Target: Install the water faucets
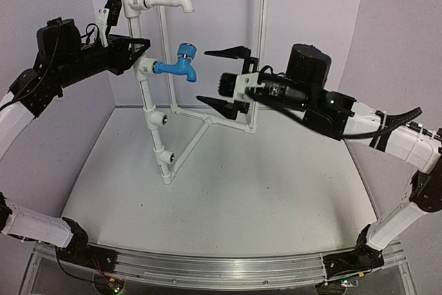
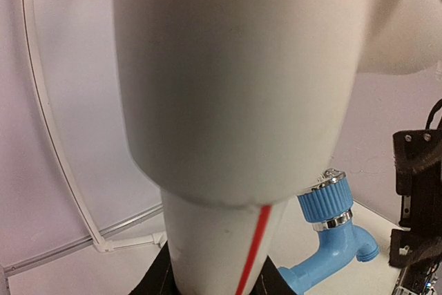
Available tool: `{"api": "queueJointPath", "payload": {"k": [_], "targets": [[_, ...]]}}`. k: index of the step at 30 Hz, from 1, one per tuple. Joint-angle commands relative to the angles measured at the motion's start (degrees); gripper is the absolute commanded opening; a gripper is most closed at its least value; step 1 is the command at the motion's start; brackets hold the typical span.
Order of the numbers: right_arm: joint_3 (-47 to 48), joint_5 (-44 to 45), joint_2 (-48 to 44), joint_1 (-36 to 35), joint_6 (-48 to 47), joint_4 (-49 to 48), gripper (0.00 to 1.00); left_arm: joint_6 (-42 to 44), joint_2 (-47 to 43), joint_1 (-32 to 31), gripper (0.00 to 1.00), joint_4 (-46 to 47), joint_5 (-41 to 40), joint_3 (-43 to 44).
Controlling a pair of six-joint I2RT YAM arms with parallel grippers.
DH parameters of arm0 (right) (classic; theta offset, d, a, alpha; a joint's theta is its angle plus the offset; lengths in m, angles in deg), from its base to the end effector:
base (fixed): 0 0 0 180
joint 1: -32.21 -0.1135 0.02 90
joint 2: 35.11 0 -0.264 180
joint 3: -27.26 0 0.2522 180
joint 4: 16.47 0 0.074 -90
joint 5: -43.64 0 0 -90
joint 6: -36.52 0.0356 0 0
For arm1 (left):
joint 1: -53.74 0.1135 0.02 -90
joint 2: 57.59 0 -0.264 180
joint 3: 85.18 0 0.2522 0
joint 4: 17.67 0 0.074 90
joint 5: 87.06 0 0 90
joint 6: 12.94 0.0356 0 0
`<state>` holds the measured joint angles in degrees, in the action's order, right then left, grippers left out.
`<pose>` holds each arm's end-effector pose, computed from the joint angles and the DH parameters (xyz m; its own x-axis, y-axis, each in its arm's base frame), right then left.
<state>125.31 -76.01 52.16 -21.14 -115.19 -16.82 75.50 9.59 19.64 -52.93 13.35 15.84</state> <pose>0.1997 0.2978 0.4446 0.9237 -0.0405 -0.3809 -0.3663 0.1977 -0.9093 0.1919 -0.1377 0.4946 -0.0396 -0.0055 -0.9992 0.7002 0.7133 -0.0317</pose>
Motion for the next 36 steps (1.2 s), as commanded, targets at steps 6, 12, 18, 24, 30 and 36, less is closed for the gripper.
{"api": "queueJointPath", "payload": {"k": [6,12,18,24,30,36], "targets": [[7.36,8.06,9.44,-4.72,-35.58,-5.17,0.89,-8.19,2.0,-0.7,0.0,-15.25,3.79,-2.08],[9.73,14.41,14.88,-5.1,-37.4,-13.64,0.85,-7.94,1.35,-0.7,0.0,-15.36,3.22,-2.43],[14.83,19.34,18.62,-5.04,-36.4,-15.38,0.79,-7.75,1.65,-0.71,0.0,-15.38,3.37,-2.44],[15.27,19.72,18.46,-5.09,-33.46,-13.07,0.61,-7.58,1.62,-0.7,0.0,-15.45,3.47,-2.58],[15.86,17.46,15.5,-5.36,-19.12,1.43,0.31,-7.58,1.6,-0.7,0.0,-15.42,3.56,-2.54],[20.85,12.83,14.65,-5.37,11.62,12.68,0.23,-7.56,2.38,-0.7,0.0,-15.5,4.04,-1.88]]}}
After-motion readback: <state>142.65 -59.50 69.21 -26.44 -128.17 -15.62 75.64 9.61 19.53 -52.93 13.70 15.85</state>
